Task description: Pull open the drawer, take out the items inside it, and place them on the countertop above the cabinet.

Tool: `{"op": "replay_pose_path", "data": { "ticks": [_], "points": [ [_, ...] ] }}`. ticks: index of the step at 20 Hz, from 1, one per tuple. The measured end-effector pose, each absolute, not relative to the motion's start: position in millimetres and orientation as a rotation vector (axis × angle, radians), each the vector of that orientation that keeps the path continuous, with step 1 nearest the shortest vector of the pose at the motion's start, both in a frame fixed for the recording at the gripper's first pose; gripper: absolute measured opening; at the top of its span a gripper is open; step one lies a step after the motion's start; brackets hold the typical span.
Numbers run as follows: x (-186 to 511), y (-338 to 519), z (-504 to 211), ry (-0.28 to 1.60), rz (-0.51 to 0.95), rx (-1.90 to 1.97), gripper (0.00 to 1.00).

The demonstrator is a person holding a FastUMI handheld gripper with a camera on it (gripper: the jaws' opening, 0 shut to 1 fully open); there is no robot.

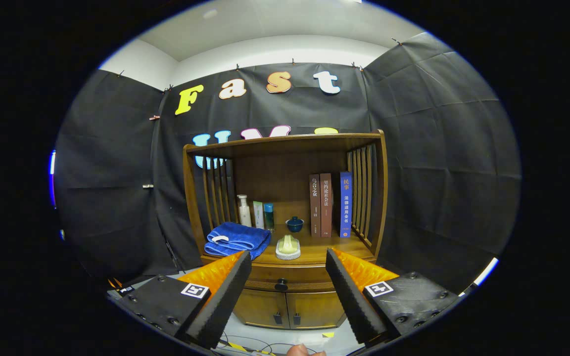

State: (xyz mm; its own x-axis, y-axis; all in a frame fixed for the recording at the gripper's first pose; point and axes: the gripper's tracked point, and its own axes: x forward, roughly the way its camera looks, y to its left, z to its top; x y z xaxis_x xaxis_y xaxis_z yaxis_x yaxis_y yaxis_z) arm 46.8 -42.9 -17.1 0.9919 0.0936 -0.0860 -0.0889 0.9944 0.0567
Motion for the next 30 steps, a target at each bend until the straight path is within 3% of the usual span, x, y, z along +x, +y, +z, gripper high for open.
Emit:
{"op": "replay_pose_path", "data": {
  "ticks": [30],
  "points": [
    [43.8,-66.3,6.6,0.019,0.039,0.07,0.99]
  ]
}}
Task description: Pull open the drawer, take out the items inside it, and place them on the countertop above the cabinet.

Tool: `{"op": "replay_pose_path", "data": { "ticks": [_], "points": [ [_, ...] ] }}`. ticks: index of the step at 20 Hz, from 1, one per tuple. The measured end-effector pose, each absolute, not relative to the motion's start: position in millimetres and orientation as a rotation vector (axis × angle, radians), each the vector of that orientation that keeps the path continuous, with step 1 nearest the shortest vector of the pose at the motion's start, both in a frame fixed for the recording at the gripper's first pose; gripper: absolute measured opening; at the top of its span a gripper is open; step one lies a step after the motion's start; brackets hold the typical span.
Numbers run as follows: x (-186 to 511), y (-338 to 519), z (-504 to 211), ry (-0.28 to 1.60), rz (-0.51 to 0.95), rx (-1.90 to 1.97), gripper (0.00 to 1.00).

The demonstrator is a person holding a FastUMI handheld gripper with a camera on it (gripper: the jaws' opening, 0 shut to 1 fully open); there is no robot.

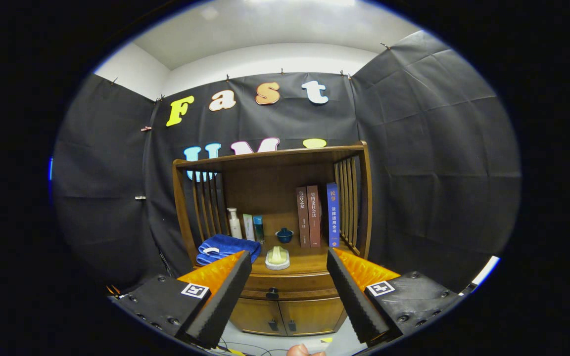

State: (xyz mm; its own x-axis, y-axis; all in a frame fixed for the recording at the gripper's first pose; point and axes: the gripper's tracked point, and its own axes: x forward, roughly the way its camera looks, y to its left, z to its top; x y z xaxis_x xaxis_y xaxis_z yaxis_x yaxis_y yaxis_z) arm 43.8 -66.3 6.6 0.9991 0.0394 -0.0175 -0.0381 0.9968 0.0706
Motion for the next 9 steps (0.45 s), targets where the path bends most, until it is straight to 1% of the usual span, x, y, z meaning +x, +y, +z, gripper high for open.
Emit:
{"op": "replay_pose_path", "data": {
  "ticks": [5,9],
  "points": [
    [42.5,-61.7,8.2,0.015,0.035,0.059,1.0],
    [40.7,-57.7,16.4,-0.031,0.033,0.047,1.0]
  ]
}}
